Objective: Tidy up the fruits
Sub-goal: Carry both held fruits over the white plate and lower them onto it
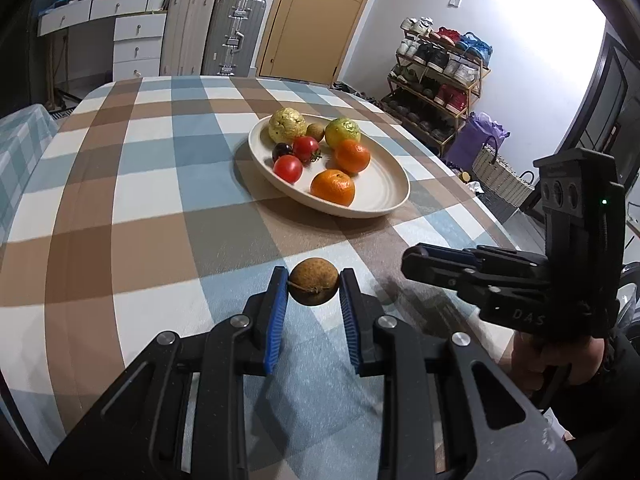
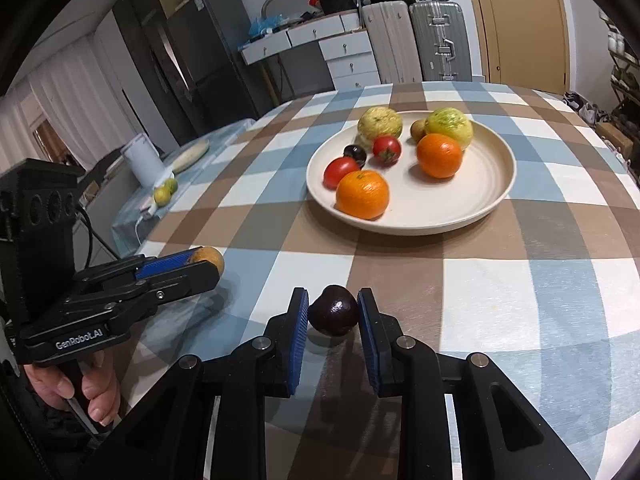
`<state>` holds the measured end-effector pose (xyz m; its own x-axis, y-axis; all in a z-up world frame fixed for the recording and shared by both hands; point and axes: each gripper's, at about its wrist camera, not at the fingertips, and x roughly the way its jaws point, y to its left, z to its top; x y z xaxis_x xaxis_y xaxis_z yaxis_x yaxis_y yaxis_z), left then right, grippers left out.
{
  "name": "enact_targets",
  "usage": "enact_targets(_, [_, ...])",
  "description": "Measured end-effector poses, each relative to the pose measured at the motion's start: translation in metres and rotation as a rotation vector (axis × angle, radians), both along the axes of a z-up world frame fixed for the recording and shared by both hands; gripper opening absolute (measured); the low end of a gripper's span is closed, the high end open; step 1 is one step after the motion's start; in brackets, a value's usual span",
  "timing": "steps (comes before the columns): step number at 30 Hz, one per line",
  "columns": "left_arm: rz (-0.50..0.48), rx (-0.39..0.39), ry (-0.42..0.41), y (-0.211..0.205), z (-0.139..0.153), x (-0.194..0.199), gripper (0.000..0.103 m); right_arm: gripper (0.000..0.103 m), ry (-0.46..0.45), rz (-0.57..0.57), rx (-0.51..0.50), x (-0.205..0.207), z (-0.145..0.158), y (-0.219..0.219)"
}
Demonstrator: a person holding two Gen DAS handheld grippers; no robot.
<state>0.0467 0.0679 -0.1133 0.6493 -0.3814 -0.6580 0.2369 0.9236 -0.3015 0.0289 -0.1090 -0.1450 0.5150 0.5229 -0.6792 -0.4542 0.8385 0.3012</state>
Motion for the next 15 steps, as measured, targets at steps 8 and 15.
enact_targets(8, [-0.016,0.021,-0.003,-0.017,0.012,0.03,0.023,0.026,-0.013,-0.009,0.083,0.009,0.007,-0.024])
enact_targets(15, [-0.037,0.026,-0.011,-0.035,0.023,0.069,0.023,0.026,-0.008,-0.027,0.135,0.033,0.011,-0.042])
